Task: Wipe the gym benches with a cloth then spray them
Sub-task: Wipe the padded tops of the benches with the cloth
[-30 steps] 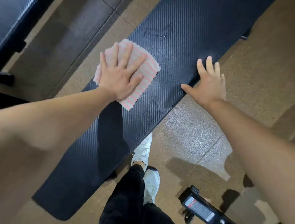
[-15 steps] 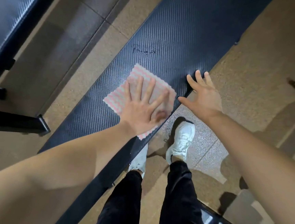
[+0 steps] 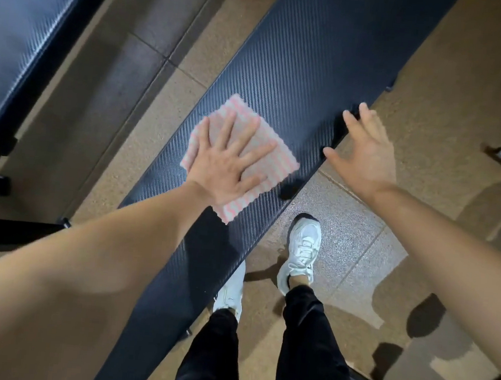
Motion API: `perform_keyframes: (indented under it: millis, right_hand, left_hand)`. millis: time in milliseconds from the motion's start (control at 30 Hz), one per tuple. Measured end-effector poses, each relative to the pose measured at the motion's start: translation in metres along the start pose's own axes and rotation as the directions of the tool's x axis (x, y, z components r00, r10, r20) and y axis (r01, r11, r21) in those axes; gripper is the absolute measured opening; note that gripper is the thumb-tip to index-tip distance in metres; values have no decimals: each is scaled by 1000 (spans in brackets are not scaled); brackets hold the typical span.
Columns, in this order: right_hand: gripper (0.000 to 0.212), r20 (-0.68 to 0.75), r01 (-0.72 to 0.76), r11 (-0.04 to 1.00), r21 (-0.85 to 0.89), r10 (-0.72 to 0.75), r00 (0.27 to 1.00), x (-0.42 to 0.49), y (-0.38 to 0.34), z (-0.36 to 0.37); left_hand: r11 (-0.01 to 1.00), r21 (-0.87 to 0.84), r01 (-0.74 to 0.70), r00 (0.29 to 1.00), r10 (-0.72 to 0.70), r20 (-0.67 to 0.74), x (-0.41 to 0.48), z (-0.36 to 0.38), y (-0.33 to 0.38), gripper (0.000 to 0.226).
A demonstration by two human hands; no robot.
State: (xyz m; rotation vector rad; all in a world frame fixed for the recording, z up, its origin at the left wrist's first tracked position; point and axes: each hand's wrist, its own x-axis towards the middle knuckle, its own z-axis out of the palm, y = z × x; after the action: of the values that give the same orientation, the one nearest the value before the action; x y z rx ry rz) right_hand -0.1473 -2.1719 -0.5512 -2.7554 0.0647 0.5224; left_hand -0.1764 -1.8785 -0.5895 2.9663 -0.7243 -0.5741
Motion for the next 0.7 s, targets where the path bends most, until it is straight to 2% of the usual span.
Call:
perform_keyframes:
  millis: [133, 300, 467, 700]
  right_hand:
    - [85, 63, 55, 986, -160, -45, 997, 32, 8, -10]
    - [83, 120, 121, 981, -154, -103, 987, 42, 16, -15]
    - [72, 177, 195, 976, -92, -177, 968, 49, 32, -26]
    - [58, 161, 213, 977, 3, -211, 964, 50, 45, -24]
  left_hand:
    - [967, -94, 236, 972, -237, 4, 32, -18, -37, 65]
    - [863, -216, 457, 884, -468, -1, 61, -27, -12, 65]
    - [924, -167, 343, 936, -351, -18, 70, -19, 37, 65]
    - [988, -100, 119, 993, -121, -14, 60, -12, 114, 66]
